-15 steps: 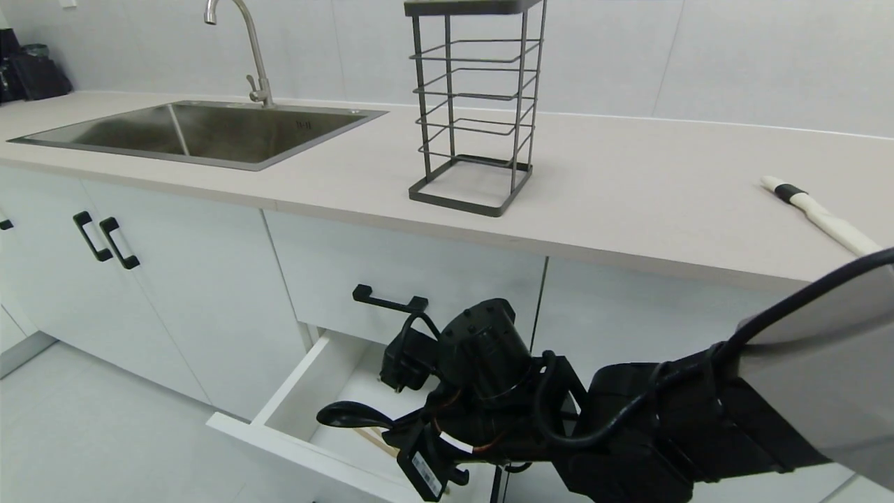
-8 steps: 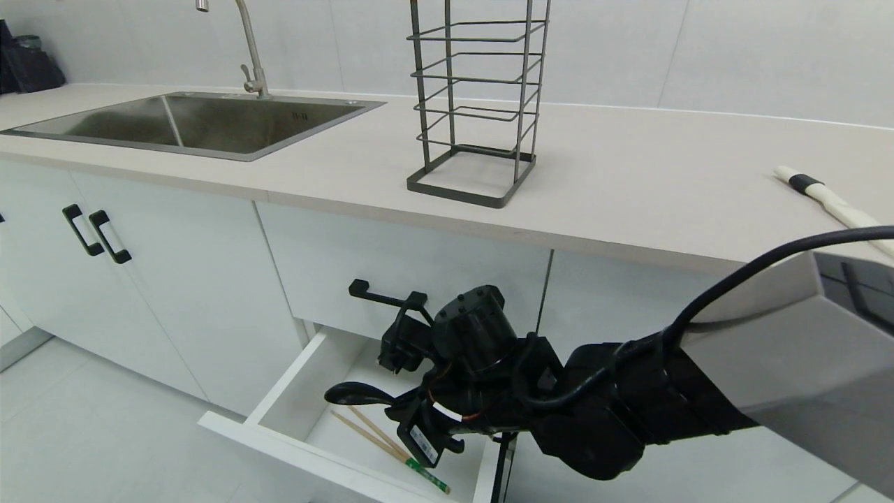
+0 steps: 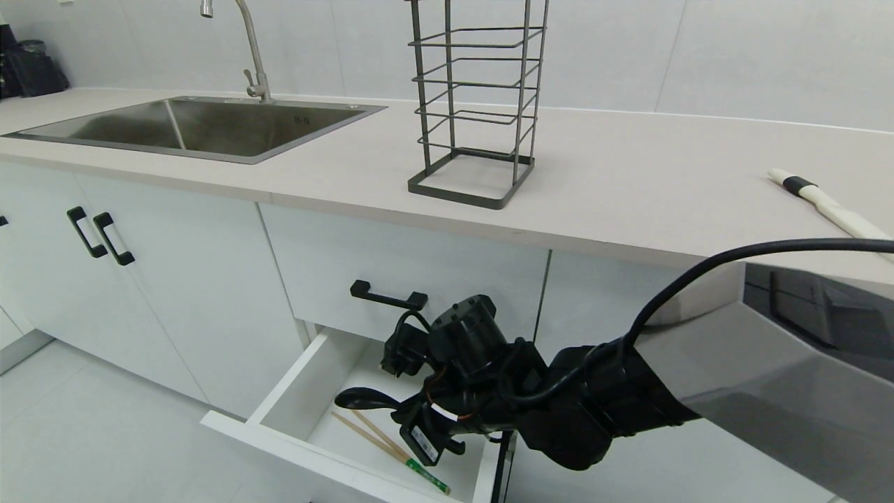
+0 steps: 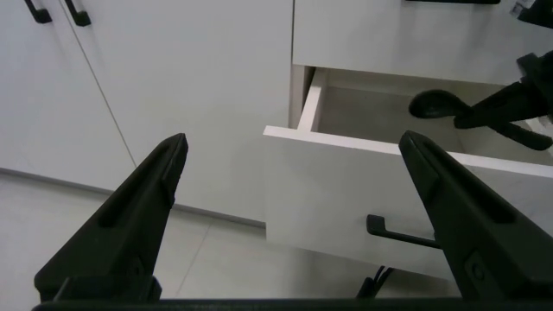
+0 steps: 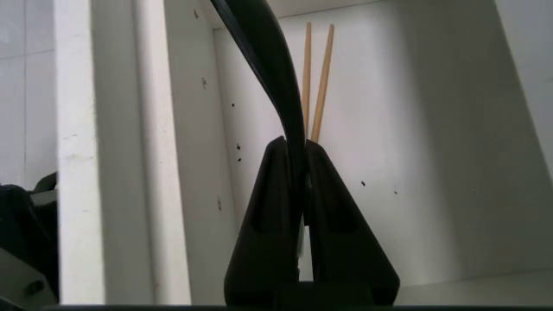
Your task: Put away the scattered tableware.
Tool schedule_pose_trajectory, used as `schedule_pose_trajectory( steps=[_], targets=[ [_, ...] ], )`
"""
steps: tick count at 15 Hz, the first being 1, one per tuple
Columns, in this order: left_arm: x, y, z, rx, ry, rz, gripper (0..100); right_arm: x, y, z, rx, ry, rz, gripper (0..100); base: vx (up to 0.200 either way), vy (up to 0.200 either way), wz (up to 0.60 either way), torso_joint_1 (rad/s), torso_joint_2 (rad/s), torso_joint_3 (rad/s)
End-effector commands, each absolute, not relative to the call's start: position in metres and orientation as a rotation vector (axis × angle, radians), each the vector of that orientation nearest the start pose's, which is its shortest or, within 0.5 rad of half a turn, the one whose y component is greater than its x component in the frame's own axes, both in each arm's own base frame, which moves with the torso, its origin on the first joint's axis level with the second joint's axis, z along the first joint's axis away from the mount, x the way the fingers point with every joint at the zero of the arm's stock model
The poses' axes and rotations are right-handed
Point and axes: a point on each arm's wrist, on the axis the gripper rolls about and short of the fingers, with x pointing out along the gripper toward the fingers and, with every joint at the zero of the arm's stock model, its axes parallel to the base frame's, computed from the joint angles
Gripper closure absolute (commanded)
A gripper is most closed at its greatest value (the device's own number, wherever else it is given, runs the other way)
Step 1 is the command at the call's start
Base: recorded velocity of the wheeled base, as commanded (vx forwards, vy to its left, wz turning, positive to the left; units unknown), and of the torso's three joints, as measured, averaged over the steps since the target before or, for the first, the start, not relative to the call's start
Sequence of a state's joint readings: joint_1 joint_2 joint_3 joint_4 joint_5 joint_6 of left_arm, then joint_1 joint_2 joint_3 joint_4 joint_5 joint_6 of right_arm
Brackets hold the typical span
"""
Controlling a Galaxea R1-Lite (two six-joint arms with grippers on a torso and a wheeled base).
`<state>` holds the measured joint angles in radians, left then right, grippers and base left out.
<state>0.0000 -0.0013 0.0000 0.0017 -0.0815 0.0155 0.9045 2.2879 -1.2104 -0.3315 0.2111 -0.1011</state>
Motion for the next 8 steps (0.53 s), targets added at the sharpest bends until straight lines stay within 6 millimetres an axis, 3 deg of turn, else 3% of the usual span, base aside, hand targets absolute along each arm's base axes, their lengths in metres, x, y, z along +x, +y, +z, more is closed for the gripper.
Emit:
schedule_pose_trajectory(
  steps=[1, 8],
  targets=[
    [-0.023, -0.002, 0.075, 0.015, 0.001, -0.081, 0, 0.261, 0.337, 0.028, -0.357, 0.702, 1.095, 100, 0.000, 0.000, 0.00, 0.000, 0.00, 0.000],
    [-0.023, -0.002, 0.075, 0.015, 0.001, -0.081, 0, 0.273, 0.341, 0.006, -0.366, 0.743, 1.077, 100, 0.000, 0.000, 0.00, 0.000, 0.00, 0.000]
  ],
)
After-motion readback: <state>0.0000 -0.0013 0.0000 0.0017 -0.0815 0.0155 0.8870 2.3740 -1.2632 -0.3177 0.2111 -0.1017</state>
